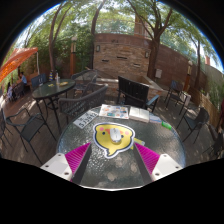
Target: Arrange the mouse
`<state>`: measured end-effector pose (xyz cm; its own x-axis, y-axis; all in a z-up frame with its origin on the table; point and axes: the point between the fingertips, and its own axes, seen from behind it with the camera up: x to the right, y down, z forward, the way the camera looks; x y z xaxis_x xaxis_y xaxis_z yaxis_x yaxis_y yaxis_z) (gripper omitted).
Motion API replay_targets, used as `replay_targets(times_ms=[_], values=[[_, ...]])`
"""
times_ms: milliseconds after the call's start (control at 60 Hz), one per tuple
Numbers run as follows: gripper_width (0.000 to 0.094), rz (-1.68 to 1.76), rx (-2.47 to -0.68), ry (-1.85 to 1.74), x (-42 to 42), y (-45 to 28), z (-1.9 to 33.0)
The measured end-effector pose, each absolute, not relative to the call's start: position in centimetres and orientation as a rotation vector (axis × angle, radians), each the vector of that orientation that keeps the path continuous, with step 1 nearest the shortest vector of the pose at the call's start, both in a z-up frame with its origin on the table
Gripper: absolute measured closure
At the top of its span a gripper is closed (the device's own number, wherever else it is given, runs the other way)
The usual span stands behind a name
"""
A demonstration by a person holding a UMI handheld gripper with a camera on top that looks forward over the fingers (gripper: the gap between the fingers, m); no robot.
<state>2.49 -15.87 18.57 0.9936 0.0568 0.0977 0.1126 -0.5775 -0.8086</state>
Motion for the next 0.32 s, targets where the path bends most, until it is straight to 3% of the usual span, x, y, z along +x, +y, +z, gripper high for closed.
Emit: replay_targets(times_ms=[317], values=[[0.0077,-0.129,-2.172,-0.109,1.3,-23.2,20.3]])
